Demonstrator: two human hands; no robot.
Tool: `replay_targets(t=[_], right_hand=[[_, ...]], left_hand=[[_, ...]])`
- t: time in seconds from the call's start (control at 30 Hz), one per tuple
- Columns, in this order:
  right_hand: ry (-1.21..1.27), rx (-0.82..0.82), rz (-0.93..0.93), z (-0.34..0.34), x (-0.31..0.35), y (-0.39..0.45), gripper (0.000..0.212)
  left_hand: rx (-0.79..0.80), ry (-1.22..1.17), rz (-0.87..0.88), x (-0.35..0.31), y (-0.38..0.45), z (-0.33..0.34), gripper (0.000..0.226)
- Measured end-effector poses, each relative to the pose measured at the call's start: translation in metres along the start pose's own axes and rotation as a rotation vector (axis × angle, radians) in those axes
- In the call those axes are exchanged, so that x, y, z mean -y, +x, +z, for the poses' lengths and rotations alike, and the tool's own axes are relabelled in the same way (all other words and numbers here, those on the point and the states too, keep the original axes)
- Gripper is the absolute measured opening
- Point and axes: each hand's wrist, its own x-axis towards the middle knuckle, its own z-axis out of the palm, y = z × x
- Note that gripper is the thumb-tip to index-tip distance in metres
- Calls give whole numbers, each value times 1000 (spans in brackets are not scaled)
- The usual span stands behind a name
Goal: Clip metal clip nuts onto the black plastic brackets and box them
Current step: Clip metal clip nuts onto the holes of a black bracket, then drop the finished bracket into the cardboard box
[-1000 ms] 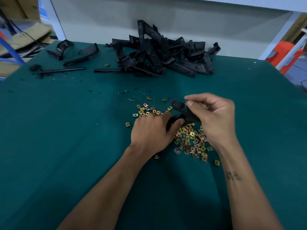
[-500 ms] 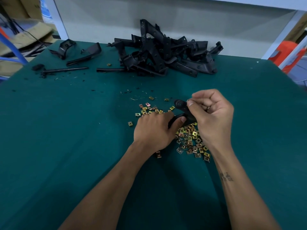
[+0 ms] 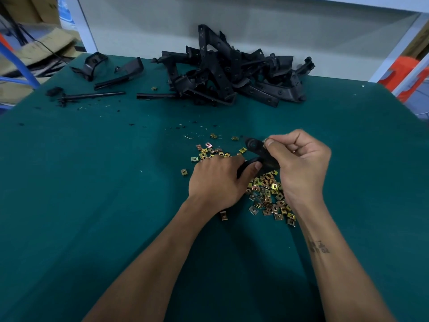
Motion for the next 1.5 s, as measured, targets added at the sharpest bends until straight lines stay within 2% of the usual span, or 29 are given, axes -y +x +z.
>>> replay_targets(t=[0.13, 0.27, 0.33, 0.53, 0.63, 0.73, 0.8, 0.87, 0.93, 1.0, 1.07, 1.17, 1.2, 1.33, 1.43, 1.5], right_hand=[[-56, 49, -33, -1, 1, -5, 14], [-40, 101, -62, -2, 6, -4, 28], [-44, 159, -56, -1, 8, -1, 26], [-160, 311, -82, -10, 4, 6, 37], [-173, 188, -206, -11, -1, 2, 42], [-122, 5, -185, -10, -6, 2, 43], [-187, -46, -101, -11, -7, 3, 37], [-293, 59, -24, -16, -3, -1, 23], [-357, 257, 10, -20, 2, -14, 21], [-340, 380, 41, -24, 2, -36, 20], [-259, 367, 105, -34, 1, -58, 23], [-96, 169, 202, -70, 1, -83, 13], [-24, 61, 241, -86, 3, -91, 9], [246, -485, 294, -156, 18, -122, 25], [157, -822, 273, -217, 36, -145, 27], [106, -1044, 301, -255, 42, -163, 28]], left_hand=[[16, -1, -2, 1, 0, 0, 51], [26, -7, -9, 0, 1, 0, 53], [29, -9, -13, 0, 1, 0, 53], [25, 1, -26, 2, 1, 2, 58], [13, -38, -58, 5, 1, 2, 62], [-25, -186, -130, 7, 3, -1, 57], [-76, -326, -188, 9, 6, -6, 56], [-129, -455, -262, 10, 6, -14, 59], [-137, -613, -319, 5, 9, -21, 59], [-39, -757, -332, -9, 8, -23, 55], [118, -917, -294, -36, 2, -18, 48], [330, -1046, -198, -93, -10, 0, 33], [366, -1014, -163, -115, -16, 9, 27], [583, -969, -4, -213, -51, 41, 2], [741, -941, 94, -284, -88, 58, 12], [839, -886, 200, -318, -112, 69, 28]])
